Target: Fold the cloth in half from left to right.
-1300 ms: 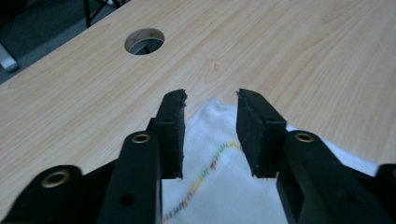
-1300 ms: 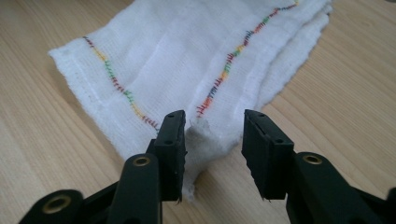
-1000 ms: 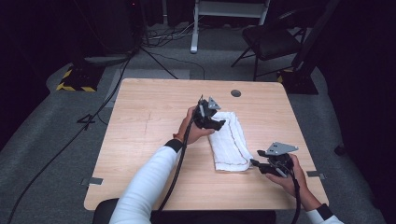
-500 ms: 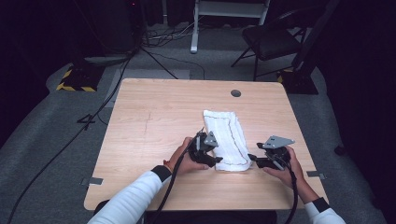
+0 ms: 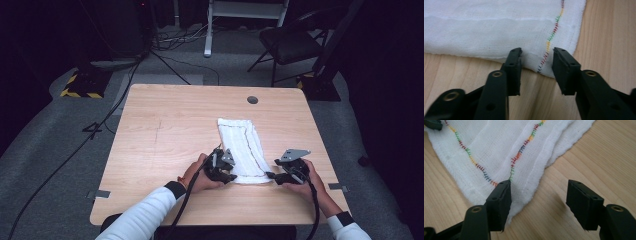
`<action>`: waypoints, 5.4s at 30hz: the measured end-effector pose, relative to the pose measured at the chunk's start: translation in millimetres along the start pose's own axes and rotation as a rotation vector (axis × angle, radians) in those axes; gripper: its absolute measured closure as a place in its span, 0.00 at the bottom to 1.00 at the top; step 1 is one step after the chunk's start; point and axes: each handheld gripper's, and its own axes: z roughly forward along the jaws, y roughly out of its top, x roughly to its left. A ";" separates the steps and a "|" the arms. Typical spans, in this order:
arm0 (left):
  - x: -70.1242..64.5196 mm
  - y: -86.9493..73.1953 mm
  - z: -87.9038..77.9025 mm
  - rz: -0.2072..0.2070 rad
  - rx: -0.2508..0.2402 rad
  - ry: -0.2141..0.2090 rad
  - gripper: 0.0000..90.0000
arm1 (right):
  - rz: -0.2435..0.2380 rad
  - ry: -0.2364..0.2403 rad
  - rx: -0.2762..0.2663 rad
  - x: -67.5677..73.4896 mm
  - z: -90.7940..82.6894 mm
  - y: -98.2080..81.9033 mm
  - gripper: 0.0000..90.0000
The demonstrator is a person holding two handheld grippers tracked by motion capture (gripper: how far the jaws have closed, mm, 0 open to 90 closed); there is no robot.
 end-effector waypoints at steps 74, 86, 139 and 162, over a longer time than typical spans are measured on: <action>145.3 10.1 13.0 -0.378 -0.106 0.307 0.29 | 0.182 -0.120 -0.044 -64.8 95.7 100.7 0.50; 140.1 6.7 13.8 -0.304 -0.149 0.260 0.52 | 0.228 -0.031 -0.048 -69.2 98.1 99.5 0.71; 71.9 17.7 -59.6 -0.028 -0.230 0.156 0.88 | -0.033 0.080 -0.282 -29.6 9.8 93.9 0.94; 17.1 -19.0 -56.7 0.040 -0.138 0.045 0.87 | -0.141 0.228 -0.198 17.6 -7.8 46.3 0.93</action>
